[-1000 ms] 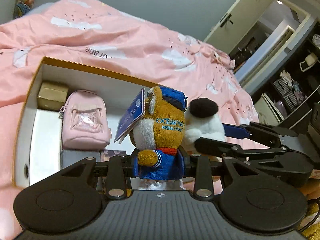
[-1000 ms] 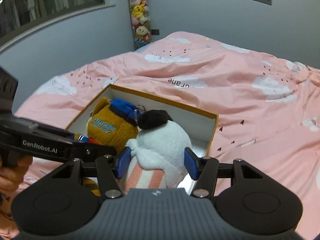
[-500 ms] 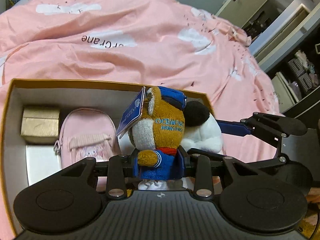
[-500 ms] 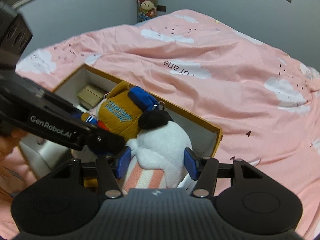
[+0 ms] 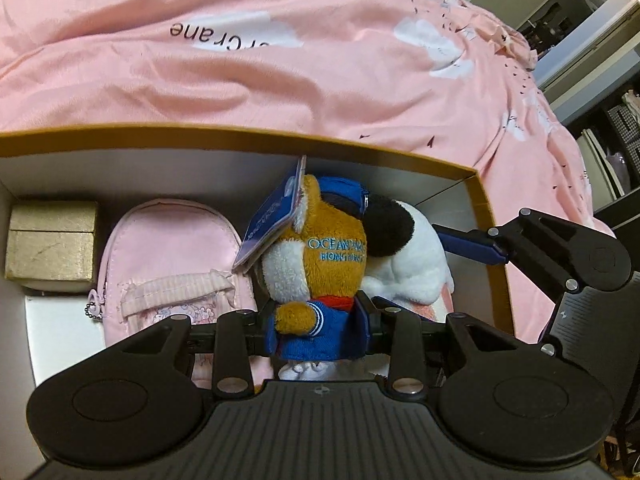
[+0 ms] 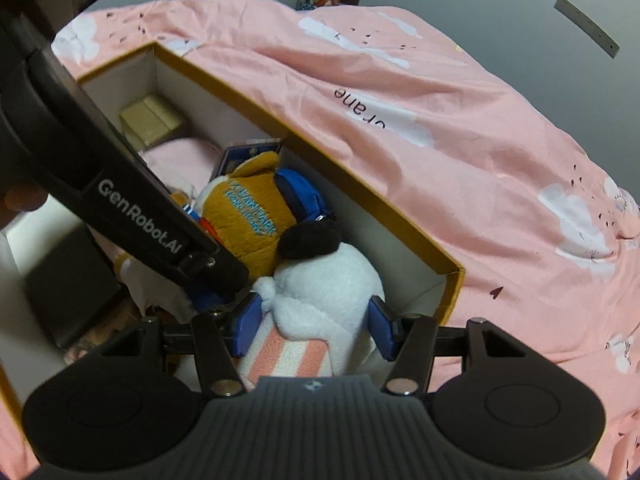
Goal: Organize objects
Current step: 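Lift both plush toys and lower them into the orange box, then open both tools to release the duck and seal plush in the box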
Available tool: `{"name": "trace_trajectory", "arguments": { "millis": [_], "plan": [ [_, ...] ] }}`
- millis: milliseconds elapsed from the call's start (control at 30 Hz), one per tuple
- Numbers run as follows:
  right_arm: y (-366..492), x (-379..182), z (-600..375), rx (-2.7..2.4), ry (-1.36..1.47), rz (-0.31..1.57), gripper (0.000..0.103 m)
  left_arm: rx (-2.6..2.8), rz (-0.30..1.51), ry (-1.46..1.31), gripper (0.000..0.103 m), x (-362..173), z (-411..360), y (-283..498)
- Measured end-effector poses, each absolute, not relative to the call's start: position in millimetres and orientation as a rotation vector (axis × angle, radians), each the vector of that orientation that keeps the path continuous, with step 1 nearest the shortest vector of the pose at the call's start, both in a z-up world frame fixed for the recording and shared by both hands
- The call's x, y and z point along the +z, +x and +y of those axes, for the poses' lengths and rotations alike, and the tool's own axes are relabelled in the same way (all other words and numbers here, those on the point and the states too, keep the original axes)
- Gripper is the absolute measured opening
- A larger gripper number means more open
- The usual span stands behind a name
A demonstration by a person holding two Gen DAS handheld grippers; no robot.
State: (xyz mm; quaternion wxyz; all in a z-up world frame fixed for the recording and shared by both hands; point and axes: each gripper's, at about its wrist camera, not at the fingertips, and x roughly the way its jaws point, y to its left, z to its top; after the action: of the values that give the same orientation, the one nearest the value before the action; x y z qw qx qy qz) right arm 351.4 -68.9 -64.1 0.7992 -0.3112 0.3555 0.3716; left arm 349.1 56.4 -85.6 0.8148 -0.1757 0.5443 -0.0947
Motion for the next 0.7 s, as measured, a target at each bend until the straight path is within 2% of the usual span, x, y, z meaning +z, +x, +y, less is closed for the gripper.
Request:
{"name": "trace_trajectory", "arguments": {
  "millis": [200, 400, 533, 700],
  "plan": [
    [352, -73, -65, 0.796, -0.716, 0.743, 0.062, -0.197, 1.158, -0.326, 0.045, -92, 50, 349],
    [351, -68, -70, 0.819, -0.735, 0.723, 0.064, -0.263, 1.154, -0.323, 0.064, -86, 54, 345],
    [352, -55, -80, 0.838, -0.687, 0.731, 0.073, -0.286, 1.109, -0.307, 0.071, -72, 59, 334],
    [340, -38, -96, 0.893, -0.684, 0.737, 0.071, -0.348, 1.061, -0.111, 0.071, -54, 45, 306]
  ]
}}
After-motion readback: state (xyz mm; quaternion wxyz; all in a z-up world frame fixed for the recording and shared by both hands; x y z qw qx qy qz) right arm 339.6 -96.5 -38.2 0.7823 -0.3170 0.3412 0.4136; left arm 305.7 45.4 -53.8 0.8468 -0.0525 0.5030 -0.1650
